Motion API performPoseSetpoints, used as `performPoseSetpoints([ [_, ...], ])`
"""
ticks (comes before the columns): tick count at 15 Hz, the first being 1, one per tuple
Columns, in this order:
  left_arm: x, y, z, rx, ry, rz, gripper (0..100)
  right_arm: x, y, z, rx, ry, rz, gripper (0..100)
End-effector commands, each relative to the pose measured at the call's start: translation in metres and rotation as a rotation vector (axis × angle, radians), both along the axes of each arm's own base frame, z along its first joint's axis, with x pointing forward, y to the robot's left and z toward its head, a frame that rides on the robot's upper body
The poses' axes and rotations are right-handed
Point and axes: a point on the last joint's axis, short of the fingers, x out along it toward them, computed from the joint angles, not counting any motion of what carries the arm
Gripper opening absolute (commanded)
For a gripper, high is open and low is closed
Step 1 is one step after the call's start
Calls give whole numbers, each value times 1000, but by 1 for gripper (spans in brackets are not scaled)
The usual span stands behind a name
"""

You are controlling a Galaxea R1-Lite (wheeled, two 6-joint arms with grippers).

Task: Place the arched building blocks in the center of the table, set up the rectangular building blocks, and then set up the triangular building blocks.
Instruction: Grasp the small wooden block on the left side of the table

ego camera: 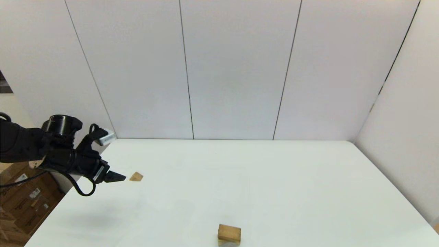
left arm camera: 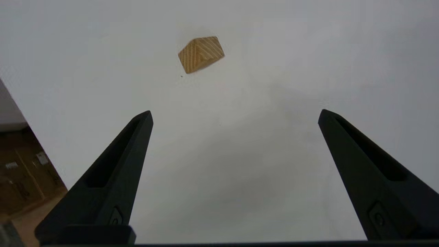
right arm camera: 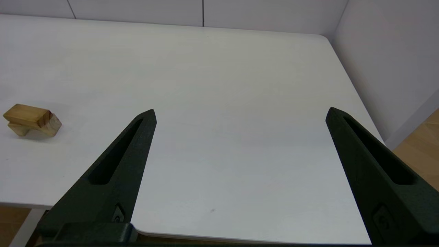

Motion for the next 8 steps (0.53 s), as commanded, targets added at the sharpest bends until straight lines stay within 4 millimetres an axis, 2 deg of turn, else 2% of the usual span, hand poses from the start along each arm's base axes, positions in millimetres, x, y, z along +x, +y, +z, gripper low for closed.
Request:
performPoseSetpoints([
  [1,13,5,-11,73,-24,-122,100,0,0,0,0,1,1,100],
  [5,35,6,-28,139,-45,-236,100,0,0,0,0,1,1,100],
  [8,51,3,-34,145,-58,-257,100,0,0,0,0,1,1,100],
])
